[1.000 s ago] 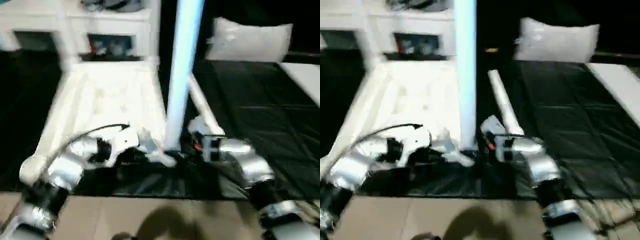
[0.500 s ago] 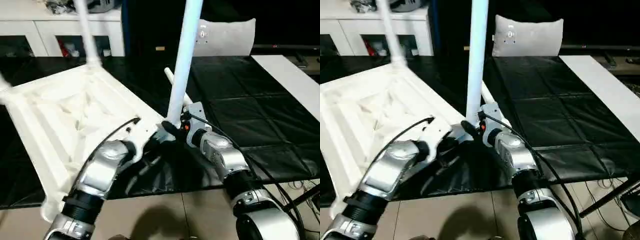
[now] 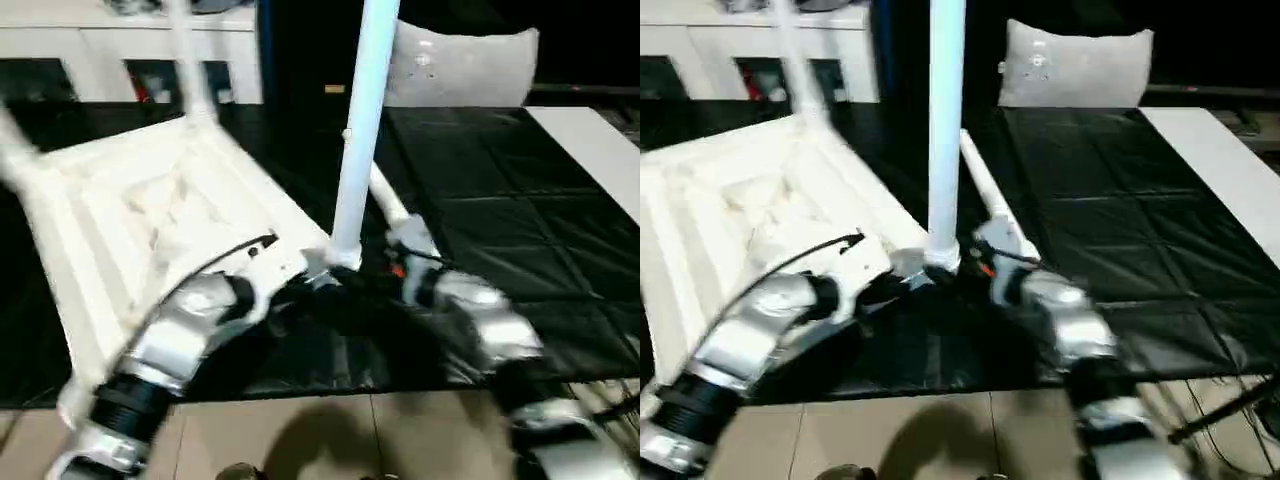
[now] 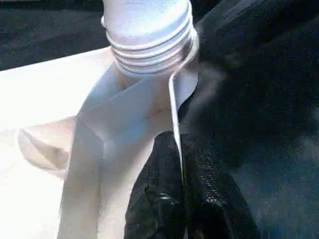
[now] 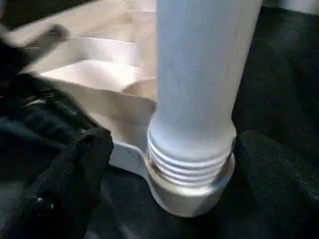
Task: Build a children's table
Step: Rotate leg to tighten
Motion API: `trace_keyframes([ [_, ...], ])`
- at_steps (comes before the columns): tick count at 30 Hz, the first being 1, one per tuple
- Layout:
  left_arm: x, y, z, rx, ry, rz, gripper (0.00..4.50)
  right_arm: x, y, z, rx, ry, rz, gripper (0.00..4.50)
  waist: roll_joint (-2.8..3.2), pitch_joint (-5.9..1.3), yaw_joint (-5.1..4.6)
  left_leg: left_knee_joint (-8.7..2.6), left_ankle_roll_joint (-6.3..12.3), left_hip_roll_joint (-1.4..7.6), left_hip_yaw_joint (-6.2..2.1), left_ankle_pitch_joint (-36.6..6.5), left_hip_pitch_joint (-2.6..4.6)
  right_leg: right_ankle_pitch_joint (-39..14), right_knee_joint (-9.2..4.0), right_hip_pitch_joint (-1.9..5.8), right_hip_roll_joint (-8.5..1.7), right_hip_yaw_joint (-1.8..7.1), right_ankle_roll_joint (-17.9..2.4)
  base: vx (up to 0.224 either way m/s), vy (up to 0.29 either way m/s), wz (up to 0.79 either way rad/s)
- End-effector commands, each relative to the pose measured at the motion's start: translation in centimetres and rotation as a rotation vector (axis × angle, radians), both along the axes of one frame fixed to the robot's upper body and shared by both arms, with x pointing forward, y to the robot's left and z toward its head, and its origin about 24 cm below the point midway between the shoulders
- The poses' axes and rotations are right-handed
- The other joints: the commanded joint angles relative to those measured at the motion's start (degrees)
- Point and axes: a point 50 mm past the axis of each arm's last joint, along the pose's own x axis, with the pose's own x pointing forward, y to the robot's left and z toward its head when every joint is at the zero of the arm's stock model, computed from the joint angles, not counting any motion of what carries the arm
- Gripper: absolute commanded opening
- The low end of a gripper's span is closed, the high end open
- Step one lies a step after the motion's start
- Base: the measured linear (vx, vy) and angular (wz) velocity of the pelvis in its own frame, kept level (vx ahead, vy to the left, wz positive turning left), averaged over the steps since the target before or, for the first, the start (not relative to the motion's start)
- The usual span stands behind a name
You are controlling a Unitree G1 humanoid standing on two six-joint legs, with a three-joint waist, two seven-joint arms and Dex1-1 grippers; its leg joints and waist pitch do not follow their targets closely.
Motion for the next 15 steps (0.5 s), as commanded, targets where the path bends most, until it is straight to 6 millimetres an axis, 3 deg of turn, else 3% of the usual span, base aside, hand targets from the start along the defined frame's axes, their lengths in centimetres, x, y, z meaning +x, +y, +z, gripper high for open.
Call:
trace_keyframes([
  [1, -0.7, -0.5, -0.2, 0.036, 0.029, -0.174, 0.00, -0.2, -0.3, 0.8, -0.043, -0.033, 0.094, 4.42, 0.69, -3.59, 0.22, -3.73, 0.82, 2.56, -0.76, -17.4, 1.60, -15.0, -4.50, 2.34, -4.47, 2.67, -10.6, 0.000, 0.000, 0.00],
  [4, -1.2, 0.0, -0.4, 0.075, 0.062, -0.258, 0.00, -0.4, -0.7, 0.8, -0.096, -0.037, 0.150, 4.42, 0.79, -3.63, 0.55, -3.81, -0.13, 2.65, -0.78, -18.9, 1.76, -16.2, -4.39, 2.19, -4.56, 2.69, -10.6, 0.000, 0.000, 0.00],
  [13, -1.7, 1.2, -0.4, 0.154, 0.134, -0.496, 0.00, -1.3, -0.5, 0.6, -0.161, 0.001, 0.353, 4.42, 0.79, -3.86, 1.94, -3.78, -0.54, 2.85, -0.69, -18.5, 1.83, -14.4, -3.94, 2.35, -4.81, 2.71, -11.3, 0.000, 0.000, 0.00],
  [15, -1.8, 1.2, -0.4, 0.160, 0.143, -0.524, 0.00, -1.3, -0.3, 0.5, -0.156, 0.010, 0.368, 4.15, 0.78, -3.86, 2.14, -3.77, -0.65, 2.86, -0.64, -18.2, 1.86, -14.3, -3.88, 2.29, -4.77, 2.73, -11.3, 0.000, 0.000, 0.00],
])
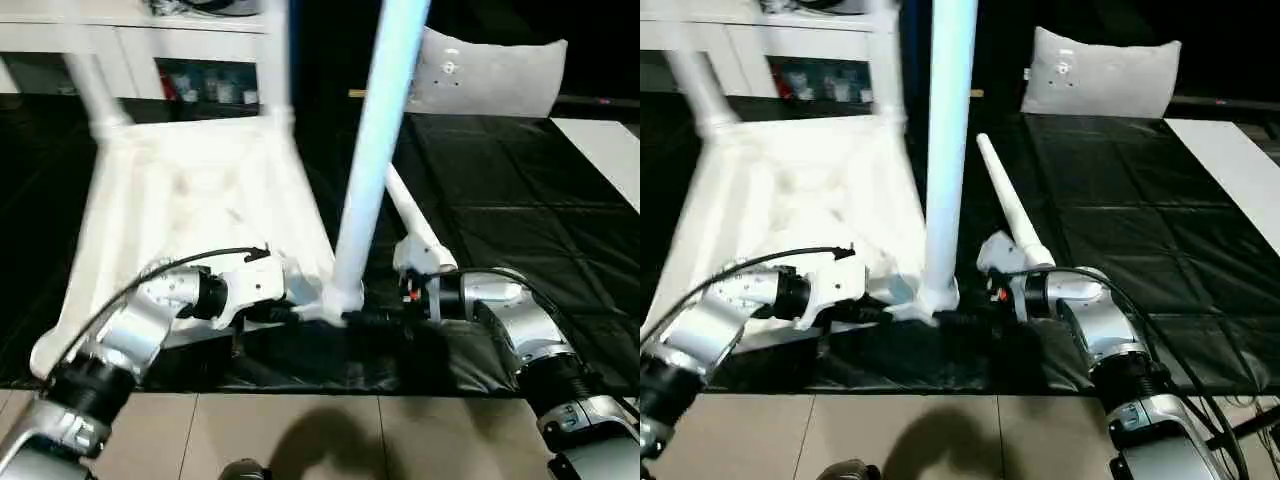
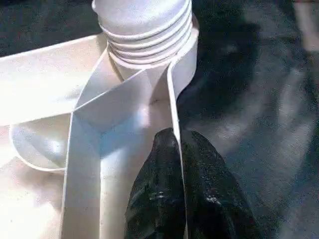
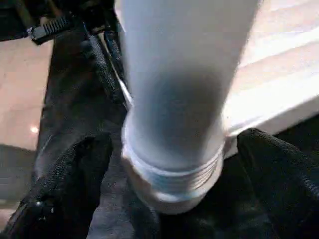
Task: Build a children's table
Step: Rotate leg to tighten
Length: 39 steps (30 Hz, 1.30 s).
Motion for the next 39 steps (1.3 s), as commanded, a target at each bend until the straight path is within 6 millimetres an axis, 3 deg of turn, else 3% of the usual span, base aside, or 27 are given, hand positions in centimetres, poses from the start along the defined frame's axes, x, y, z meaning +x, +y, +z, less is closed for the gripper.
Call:
trace_keyframes([
  [1, -0.9, -0.8, -1.0, 0.060, 0.059, -0.132, 0.00, 0.3, 0.3, 0.7, -0.004, -0.016, 0.043, 4.15, 0.80, -3.89, -0.37, -4.07, -0.68, 2.86, -0.72, -18.2, 1.83, -14.2, -3.86, 2.02, -4.66, 2.72, -11.4, 0.000, 0.000, 0.00],
  [15, -0.7, -0.7, -1.2, 0.055, 0.065, -0.160, 0.00, -0.1, 0.8, 0.3, 0.008, 0.037, 0.082, 2.94, 0.37, -3.92, -0.16, -4.01, -0.62, 2.90, -0.68, -17.4, 1.73, -15.1, -3.77, 2.07, -4.80, 2.68, -11.1, 0.000, 0.000, 0.00],
  [26, -0.8, -0.4, -1.4, 0.003, 0.059, -0.036, 0.00, -0.5, 2.3, -0.6, 0.067, 0.088, 0.041, 2.73, 0.49, -3.85, -0.44, -4.12, -1.06, 2.96, -0.72, -17.9, 1.68, -16.4, -3.60, 2.04, -4.93, 2.72, -11.1, 0.000, 0.000, 0.00],
  [28, -0.7, -1.0, -1.3, -0.051, 0.052, 0.050, 0.00, -0.5, 3.1, -0.9, 0.096, 0.109, -0.020, 2.73, 0.44, -3.32, -0.63, -4.32, -1.63, 2.89, -0.93, -20.7, 1.89, -21.8, -4.26, 1.79, -5.10, 2.70, -10.4, 0.000, 0.000, 0.00],
  [29, -0.7, -1.6, -1.0, -0.105, 0.048, 0.137, 0.00, -0.2, 4.0, -1.2, 0.123, 0.126, -0.097, 2.72, 0.50, -3.17, -0.86, -4.37, -1.88, 2.87, -0.94, -22.1, 2.01, -23.9, -4.46, 1.66, -5.06, 2.76, -9.9, 0.000, 0.000, 0.00],
  [31, -0.5, -2.8, -0.8, -0.176, 0.039, 0.294, 0.00, 0.4, 5.6, -1.7, 0.148, 0.144, -0.226, 2.72, 0.46, -2.67, -1.91, -4.33, -3.22, 2.43, -1.51, -26.6, 2.55, -33.5, -5.48, 1.30, -5.36, 2.41, -7.5, 0.000, 0.000, 0.00],
  [34, -0.1, -4.0, -0.7, -0.231, 0.023, 0.442, 0.00, 1.0, 7.0, -2.0, 0.179, 0.191, -0.346, 2.72, 0.22, -2.61, -3.87, -4.18, -3.66, 2.00, -2.08, -28.1, 2.27, -39.7, -6.47, 1.52, -5.36, 1.36, -4.0, -0.056, 0.005, -0.13],
  [35, -0.1, -4.1, -0.7, -0.235, 0.021, 0.455, 0.00, 1.0, 7.1, -2.0, 0.182, 0.197, -0.357, 2.72, 0.21, -2.62, -4.36, -4.26, -3.74, 1.99, -2.23, -28.3, 1.93, -39.8, -6.45, 1.79, -5.37, 1.05, -3.8, -0.054, 0.027, -0.19],
  [36, 0.0, -4.5, -0.6, -0.247, 0.016, 0.486, 0.00, 1.2, 7.5, -2.0, 0.191, 0.207, -0.383, 2.72, 0.35, -2.68, -4.89, -4.14, -3.37, 1.76, -2.37, -29.2, 2.02, -40.5, -7.12, 1.79, -5.19, 0.41, -2.7, -0.043, 0.037, -0.18],
  [38, 0.6, -5.7, -0.3, -0.276, -0.025, 0.574, 0.00, 1.8, 8.3, -1.9, 0.205, 0.218, -0.468, 2.72, 0.28, -2.72, -5.79, -4.40, -2.60, 2.12, -2.51, -30.2, 1.81, -37.8, -7.40, 2.16, -5.35, -0.35, -3.2, -0.022, 0.019, -0.09],
  [39, 0.9, -6.7, 0.0, -0.295, -0.044, 0.618, 0.00, 2.2, 8.7, -1.9, 0.193, 0.208, -0.524, 2.72, 0.76, -2.59, -6.52, -4.73, -3.15, 2.50, -2.82, -33.8, 2.43, -35.5, -7.65, 2.05, -5.07, -1.24, -3.3, 0.000, 0.000, 0.00],
])
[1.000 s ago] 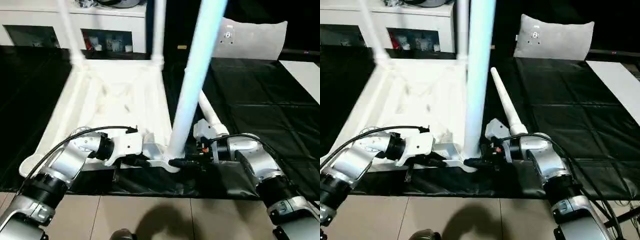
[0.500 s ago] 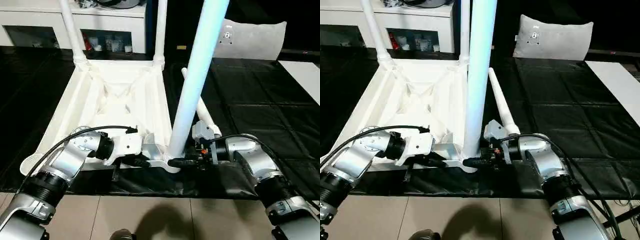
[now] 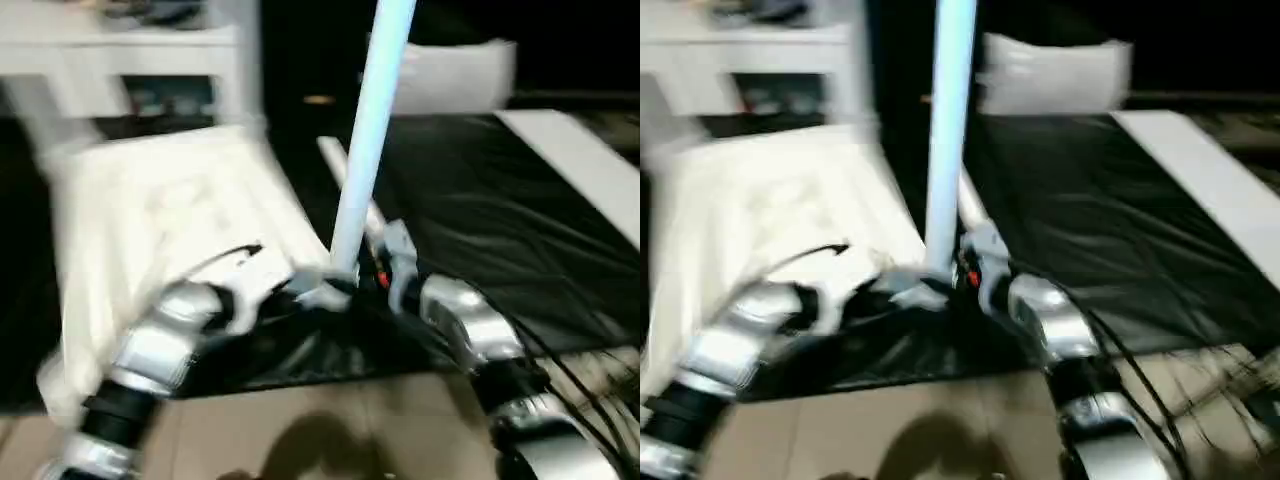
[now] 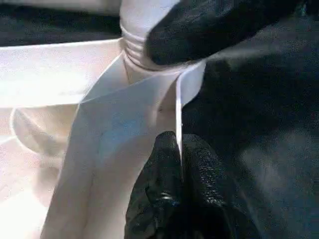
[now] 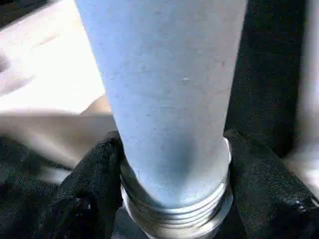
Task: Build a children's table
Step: Rotate leg to tighten, then move table base
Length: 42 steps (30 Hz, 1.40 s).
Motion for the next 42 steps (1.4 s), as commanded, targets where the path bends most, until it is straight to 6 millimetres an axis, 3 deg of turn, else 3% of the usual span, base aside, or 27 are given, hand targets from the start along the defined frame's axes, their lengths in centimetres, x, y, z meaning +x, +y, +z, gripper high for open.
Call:
trace_keyframes([
  [1, 0.7, -2.8, 2.0, -0.062, -0.097, 0.025, 0.00, -0.6, 4.1, 0.0, 0.058, 0.044, 0.067, 2.72, 0.57, -2.53, -0.46, -4.59, -3.03, 2.26, -2.22, -35.1, 1.84, -35.1, -6.46, 1.43, -4.13, 0.78, -3.6, 0.000, 0.000, 0.00],
  [3, 0.9, -3.2, 2.3, -0.052, -0.116, 0.045, 0.00, -0.5, 4.2, 0.0, 0.039, 0.030, 0.056, 2.72, 0.49, -2.52, -0.63, -4.39, -2.43, 2.09, -2.16, -36.4, 2.18, -35.2, -6.88, 1.45, -4.41, 0.39, -3.2, 0.000, 0.000, 0.00],
  [4, 1.1, -3.2, 2.4, -0.031, -0.127, 0.063, 0.00, -0.4, 4.2, -0.1, 0.027, 0.019, 0.046, 3.28, 0.63, -2.47, -0.79, -4.52, -2.28, 2.14, -2.18, -37.0, 2.06, -34.7, -7.03, 1.66, -4.44, 0.06, -2.9, 0.000, 0.000, 0.00],
  [6, 1.1, -3.0, 2.4, -0.016, -0.132, 0.072, 0.00, -0.4, 4.1, -0.1, 0.027, 0.018, 0.038, 3.42, 0.51, -2.40, -0.71, -4.60, -2.39, 2.15, -2.17, -37.6, 2.25, -34.9, -7.22, 1.38, -4.61, 0.00, -2.4, 0.000, 0.000, 0.00],
  [11, 1.3, -1.8, 2.4, 0.027, -0.133, 0.103, 0.00, -0.4, 2.9, 0.2, 0.026, -0.035, 0.047, 3.86, 0.47, -2.55, -0.62, -4.78, -2.24, 2.14, -2.15, -36.4, 1.88, -32.6, -6.76, 1.29, -4.95, 0.67, -3.7, 0.000, 0.000, 0.00],
  [16, 1.6, -0.7, 2.2, 0.068, -0.132, 0.100, 0.00, -0.6, 1.2, 0.7, -0.006, -0.113, 0.107, 4.29, 0.53, -2.72, 0.30, -4.82, -1.46, 2.17, -1.60, -32.9, 1.71, -28.9, -6.30, 1.29, -4.98, 1.52, -5.3, 0.000, 0.000, 0.00],
  [18, 1.9, -0.1, 2.1, 0.082, -0.130, 0.114, 0.00, -0.9, 0.4, 1.0, -0.015, -0.138, 0.138, 4.42, 0.39, -2.95, 0.74, -4.83, -0.87, 2.23, -1.24, -29.8, 1.37, -25.3, -5.77, 1.52, -4.93, 2.02, -6.7, 0.000, 0.000, 0.00],
  [19, 2.1, 0.3, 2.1, 0.092, -0.128, 0.127, 0.00, -1.0, -0.1, 1.2, -0.017, -0.145, 0.153, 4.42, 0.61, -3.00, 1.06, -4.83, -0.49, 2.19, -1.12, -28.1, 1.15, -24.2, -5.51, 1.73, -4.93, 2.18, -7.1, 0.000, 0.000, 0.00],
  [22, 2.9, 1.3, 2.2, 0.108, -0.127, 0.187, 0.00, -1.4, -1.5, 1.5, -0.051, -0.164, 0.182, 4.42, 0.32, -3.10, 1.25, -4.73, 0.33, 1.95, -0.86, -25.5, 0.72, -23.5, -5.28, 2.10, -4.63, 2.21, -6.5, 0.000, 0.000, 0.00],
  [24, 3.5, 1.8, 2.4, 0.101, -0.125, 0.240, 0.00, -1.7, -2.1, 1.7, -0.053, -0.167, 0.190, 4.42, 0.32, -3.53, 1.17, -4.61, 0.76, 2.03, -0.92, -22.4, 0.13, -20.9, -4.81, 2.59, -4.71, 2.17, -7.0, 0.000, 0.000, 0.00],
  [26, 4.4, 2.2, 2.6, 0.086, -0.133, 0.304, 0.00, -2.2, -2.8, 2.0, -0.047, -0.174, 0.192, 4.42, 0.20, -3.71, 1.50, -4.19, 1.61, 2.00, -0.44, -20.6, 0.58, -19.9, -5.05, 2.02, -4.54, 2.35, -7.7, 0.000, 0.000, 0.00],
  [27, 4.7, 2.2, 2.8, 0.084, -0.141, 0.309, 0.00, -2.3, -3.0, 2.1, -0.051, -0.179, 0.186, 4.42, 0.12, -3.84, 1.46, -4.15, 2.07, 1.99, -0.45, -19.1, 0.17, -18.5, -4.68, 2.31, -4.54, 2.32, -8.5, 0.000, 0.000, 0.00],
  [32, 6.1, 1.1, 3.5, 0.014, -0.175, 0.292, 0.00, -3.2, -3.2, 2.3, -0.044, -0.164, 0.190, 4.42, -0.03, -4.40, 2.08, -3.44, 4.21, 1.79, -0.06, -11.9, -0.32, -11.5, -4.03, 2.58, -4.34, 2.20, -10.2, 0.000, 0.000, 0.00],
  [35, 7.6, -0.6, 4.7, -0.106, -0.195, 0.274, 0.00, -4.0, -3.0, 2.6, -0.037, -0.164, 0.188, 4.42, 0.02, -5.13, 2.81, -2.77, 6.53, 1.98, -0.03, -5.7, -0.35, -2.0, -2.64, 2.50, -4.25, 2.28, -12.6, 0.000, 0.000, 0.00],
  [36, 7.7, -0.7, 4.9, -0.123, -0.193, 0.273, 0.27, -4.1, -2.9, 2.6, -0.036, -0.164, 0.180, 4.47, 0.26, -5.02, 3.50, -2.71, 7.58, 2.14, -0.07, -4.7, -0.37, 0.2, -2.32, 2.34, -4.34, 2.19, -13.7, 0.000, 0.000, 0.00],
  [37, 7.9, -0.9, 5.1, -0.143, -0.194, 0.274, 0.27, -4.2, -2.9, 2.6, -0.036, -0.167, 0.160, 4.47, 0.19, -4.91, 3.52, -2.71, 7.65, 2.10, 0.04, -5.1, -0.52, -0.3, -2.48, 2.38, -4.37, 2.18, -13.7, 0.000, 0.000, 0.00],
  [38, 8.1, -1.0, 5.3, -0.156, -0.196, 0.277, 0.27, -4.2, -2.9, 2.7, -0.037, -0.169, 0.140, 4.47, 0.55, -4.88, 3.85, -2.74, 7.35, 2.20, 0.05, -5.8, -0.26, -1.2, -2.60, 2.25, -4.47, 2.18, -13.7, 0.000, 0.000, 0.00],
  [39, 8.2, -0.9, 5.4, -0.154, -0.210, 0.281, 0.27, -4.4, -2.8, 2.8, -0.044, -0.181, 0.141, 4.47, 0.27, -4.77, 3.96, -2.82, 6.86, 2.19, 0.14, -7.0, -0.17, -2.6, -2.82, 2.23, -4.44, 2.22, -13.6, 0.000, 0.000, 0.00],
  [42, 8.4, -0.7, 5.5, -0.144, -0.250, 0.299, 0.27, -4.7, -2.6, 3.4, -0.029, -0.202, 0.132, 4.47, 0.49, -4.38, 4.09, -3.22, 4.98, 2.17, 0.06, -11.4, -0.17, -8.5, -3.70, 2.32, -4.53, 2.13, -11.6, 0.000, 0.000, 0.00],
])
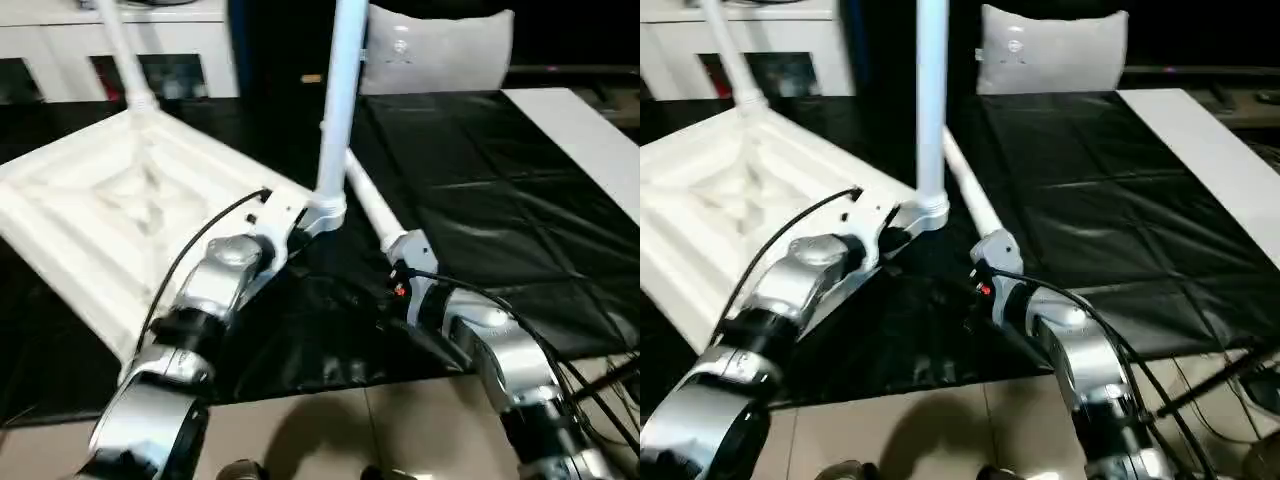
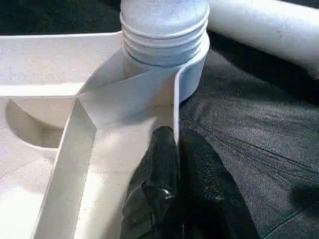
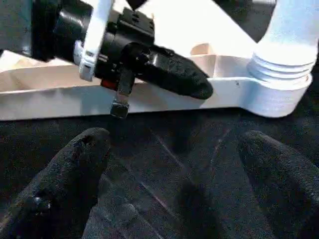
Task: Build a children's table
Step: Move table base
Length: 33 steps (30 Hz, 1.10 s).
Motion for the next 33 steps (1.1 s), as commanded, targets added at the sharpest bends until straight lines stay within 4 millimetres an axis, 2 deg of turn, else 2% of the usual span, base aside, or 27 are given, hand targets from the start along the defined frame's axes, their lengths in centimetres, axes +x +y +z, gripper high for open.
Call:
trace_keyframes([
  [1, 1.1, -0.1, 3.4, -0.069, -0.181, 0.027, 0.27, -0.1, 0.1, 0.8, 0.024, -0.021, -0.018, 4.47, 0.28, -4.76, 0.44, -3.32, 4.19, 2.20, -0.70, -12.4, 1.22, -13.8, -3.27, 4.14, -3.81, 2.85, -9.8, 0.000, 0.000, 0.00],
  [3, 1.1, 0.2, 3.4, -0.079, -0.196, 0.043, 0.27, -0.1, 0.1, 0.9, 0.028, -0.023, -0.054, 4.47, 0.25, -4.56, 0.34, -3.48, 3.17, 2.14, -0.72, -14.2, 1.27, -17.7, -3.77, 4.00, -3.78, 2.79, -8.4, 0.000, 0.000, 0.00],
  [5, 0.7, 0.7, 3.6, -0.098, -0.212, 0.036, 0.27, -0.3, -0.1, 0.8, 0.025, -0.006, -0.078, 4.47, 0.01, -4.57, 0.27, -3.60, 2.45, 2.16, -0.79, -14.3, 1.27, -18.6, -3.90, 3.97, -3.74, 2.82, -7.5, 0.000, 0.000, 0.00],
  [7, 0.2, 1.0, 3.4, -0.110, -0.204, 0.025, 0.27, -0.5, -0.2, 0.8, 0.022, -0.010, -0.091, 4.47, 0.06, -4.62, 0.36, -3.65, 2.06, 2.43, -0.89, -14.4, 1.27, -18.2, -3.78, 4.00, -3.95, 2.88, -8.0, 0.000, 0.000, 0.00],
  [8, 0.0, 1.1, 3.3, -0.115, -0.198, 0.020, 0.27, -0.5, -0.3, 0.8, 0.022, -0.011, -0.097, 4.47, 0.23, -4.56, 0.25, -3.75, 1.82, 2.57, -0.90, -14.9, 1.36, -17.7, -3.64, 3.77, -3.86, 2.92, -8.5, 0.000, 0.000, 0.00],
  [9, -0.3, 1.2, 3.0, -0.108, -0.186, 0.005, 0.27, -0.6, -0.4, 0.8, 0.025, -0.007, -0.109, 4.47, -0.13, -4.53, 0.17, -3.75, 1.73, 2.56, -0.80, -15.4, 1.49, -18.1, -3.68, 3.70, -3.76, 2.89, -8.4, 0.000, 0.000, 0.00],
  [10, -0.6, 1.3, 2.6, -0.100, -0.176, -0.007, 0.27, -0.6, -0.4, 0.7, 0.027, -0.002, -0.118, 4.47, 0.02, -4.49, 0.29, -3.70, 1.66, 2.48, -0.78, -15.6, 1.61, -18.5, -3.67, 3.63, -3.83, 2.92, -8.3, 0.000, 0.000, 0.00],
  [11, -0.7, 1.4, 2.3, -0.086, -0.166, -0.014, 0.27, -0.7, -0.4, 0.7, 0.028, 0.001, -0.122, 4.47, -0.02, -4.25, 0.31, -3.86, 1.59, 2.40, -0.77, -16.2, 1.60, -20.8, -3.90, 3.53, -3.85, 2.94, -7.4, 0.000, 0.000, 0.00],
  [13, -0.7, 1.6, 1.9, -0.062, -0.148, -0.008, 0.62, -0.6, -0.2, 0.6, 0.024, -0.002, -0.128, 4.50, 0.05, -4.10, 0.17, -3.89, 1.18, 2.13, -0.76, -17.9, 1.77, -24.1, -4.47, 3.42, -3.75, 2.84, -5.7, 0.000, 0.000, 0.00],
  [15, -0.3, 2.1, 2.1, -0.049, -0.163, 0.036, 0.62, -0.5, 0.0, 0.7, 0.020, -0.007, -0.144, 4.50, 0.44, -4.26, 0.22, -3.86, 0.66, 2.09, -0.88, -18.4, 1.95, -25.1, -4.69, 3.30, -3.72, 2.81, -4.6, 0.000, 0.000, 0.00],
  [16, -0.3, 2.1, 2.2, -0.052, -0.167, 0.036, 0.84, -0.4, -0.1, 0.7, 0.018, -0.007, -0.148, 4.50, 0.29, -4.22, 0.22, -3.92, 0.49, 2.10, -0.95, -18.8, 1.98, -25.4, -4.79, 3.30, -3.73, 2.75, -4.2, 0.000, 0.000, 0.00],
  [17, -0.4, 2.4, 2.7, -0.062, -0.197, 0.031, 1.00, -0.2, -0.4, 0.7, 0.008, -0.008, -0.192, 4.50, 1.17, -4.28, 0.42, -3.96, 0.13, 2.16, -1.13, -18.9, 1.99, -25.2, -4.67, 3.35, -3.80, 2.75, -4.2, 0.000, 0.000, 0.00],
  [18, -0.6, 2.6, 2.9, -0.060, -0.213, 0.027, 1.00, -0.1, -0.6, 0.8, 0.005, -0.009, -0.215, 4.50, 0.69, -4.31, 0.23, -4.13, -0.24, 2.36, -1.23, -19.0, 1.87, -24.1, -4.61, 3.45, -3.77, 2.77, -4.5, 0.000, 0.000, 0.00],
  [19, -0.7, 2.9, 3.2, -0.058, -0.230, 0.029, 1.07, -0.1, -0.9, 0.8, 0.006, -0.009, -0.232, 4.50, 0.64, -4.35, 0.23, -4.18, -0.42, 2.42, -1.26, -19.0, 1.81, -23.3, -4.40, 3.57, -3.75, 2.79, -4.8, 0.000, 0.000, 0.00],
  [20, -0.9, 3.1, 3.4, -0.056, -0.239, 0.031, 1.14, -0.1, -1.0, 0.9, 0.008, -0.010, -0.240, 4.50, 0.69, -4.31, 0.24, -4.19, -0.44, 2.43, -1.22, -19.2, 1.80, -23.1, -4.38, 3.51, -3.77, 2.82, -5.0, 0.000, 0.000, 0.00],
  [21, -1.3, 3.5, 3.6, -0.063, -0.244, 0.037, 1.14, -0.2, -1.2, 1.0, 0.006, -0.013, -0.246, 4.50, 1.07, -4.31, 0.10, -4.12, -0.55, 2.33, -1.13, -19.7, 1.90, -22.5, -4.41, 3.41, -3.65, 2.87, -5.1, 0.000, 0.000, 0.00],
  [23, -1.6, 3.8, 3.7, -0.068, -0.247, 0.040, 1.41, -0.3, -1.4, 1.1, 0.004, -0.015, -0.251, 4.50, 0.93, -4.36, -0.01, -4.10, -0.35, 2.29, -1.05, -18.7, 1.65, -20.3, -4.02, 3.63, -3.53, 2.94, -5.8, 0.000, 0.000, 0.00],
  [27, -4.6, 4.4, 3.4, -0.153, -0.251, 0.075, 1.52, -1.6, -1.3, 1.0, 0.013, 0.010, -0.274, 4.50, 1.05, -4.39, -0.17, -4.18, 0.05, 2.62, -0.90, -17.6, 1.56, -17.5, -3.56, 3.64, -3.41, 3.15, -7.5, 0.000, 0.000, 0.00],
  [28, -5.5, 4.5, 2.9, -0.127, -0.244, 0.060, 1.52, -1.7, -1.2, 1.0, 0.015, 0.018, -0.283, 4.50, 0.89, -4.39, -0.37, -4.12, 0.27, 2.38, -0.85, -18.0, 1.54, -18.4, -3.63, 3.64, -3.32, 3.10, -7.4, 0.000, 0.000, 0.00],
  [29, -6.0, 4.4, 2.6, -0.107, -0.239, 0.048, 1.52, -1.8, -1.1, 0.9, 0.015, 0.022, -0.290, 4.50, 1.02, -4.41, -0.41, -4.12, 0.13, 2.45, -0.93, -18.1, 1.59, -18.8, -3.57, 3.65, -3.33, 3.10, -7.2, 0.000, 0.000, 0.00],
  [30, -6.6, 4.5, 2.4, -0.101, -0.230, 0.041, 1.68, -1.9, -1.0, 0.8, 0.013, 0.026, -0.294, 4.50, 0.79, -4.09, -0.59, -4.24, 0.05, 2.33, -0.83, -19.7, 1.68, -22.3, -4.19, 3.39, -3.21, 3.05, -5.8, 0.000, 0.000, 0.00],
  [31, -7.1, 4.8, 2.3, -0.086, -0.225, 0.051, 1.68, -2.0, -0.9, 0.8, 0.011, 0.026, -0.294, 4.50, 0.63, -4.06, -0.65, -4.25, -0.16, 2.40, -0.95, -20.2, 1.71, -23.3, -4.13, 3.41, -3.38, 3.04, -5.5, 0.000, 0.000, 0.00],
  [33, -7.3, 6.1, 2.6, -0.011, -0.229, 0.102, 1.68, -2.1, -0.6, 0.7, 0.009, 0.022, -0.277, 4.50, 0.69, -3.75, -0.84, -4.22, -0.33, 2.14, -0.92, -22.5, 2.11, -28.3, -4.94, 2.91, -3.20, 2.85, -3.6, 0.000, 0.000, 0.00],
])
